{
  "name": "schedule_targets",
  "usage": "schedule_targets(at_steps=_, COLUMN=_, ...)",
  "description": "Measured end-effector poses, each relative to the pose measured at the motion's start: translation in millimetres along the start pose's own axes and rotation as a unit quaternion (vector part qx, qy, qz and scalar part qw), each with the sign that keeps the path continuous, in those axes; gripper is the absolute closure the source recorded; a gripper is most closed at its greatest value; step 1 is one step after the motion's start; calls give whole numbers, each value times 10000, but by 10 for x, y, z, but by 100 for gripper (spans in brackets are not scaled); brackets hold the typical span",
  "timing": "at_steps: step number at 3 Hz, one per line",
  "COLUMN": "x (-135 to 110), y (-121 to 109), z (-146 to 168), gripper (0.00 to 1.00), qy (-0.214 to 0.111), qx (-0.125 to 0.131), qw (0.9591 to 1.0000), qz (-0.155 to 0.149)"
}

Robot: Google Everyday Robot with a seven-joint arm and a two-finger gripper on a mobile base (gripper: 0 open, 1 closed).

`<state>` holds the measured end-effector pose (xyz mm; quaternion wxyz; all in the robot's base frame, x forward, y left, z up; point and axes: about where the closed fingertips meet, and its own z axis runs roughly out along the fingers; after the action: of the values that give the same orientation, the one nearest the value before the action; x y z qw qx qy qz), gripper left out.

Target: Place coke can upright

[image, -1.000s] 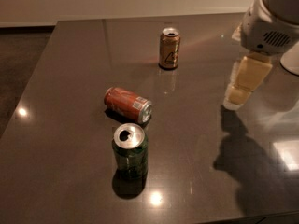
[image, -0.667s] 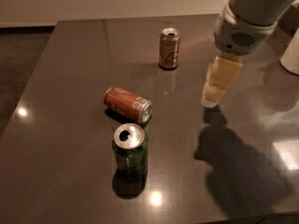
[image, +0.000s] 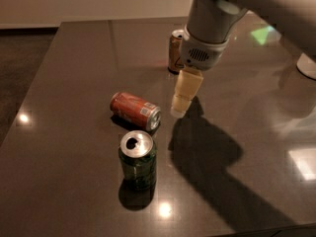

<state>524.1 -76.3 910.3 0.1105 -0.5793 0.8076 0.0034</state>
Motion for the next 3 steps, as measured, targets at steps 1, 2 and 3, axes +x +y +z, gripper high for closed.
schedule_targets(at_steps=1, x=-274, y=11, z=226, gripper=0, qy=-24, qx=-156, qw=9998, qz=108)
schedule_targets(at_steps=2, x=-498, y=131, z=325, gripper=0, qy=-74, qx=-282, qw=9995, qz=127)
schedule_targets(at_steps=3, x=-684, y=267, z=386, gripper=0, qy=-71, qx=-369, qw=9993, qz=77)
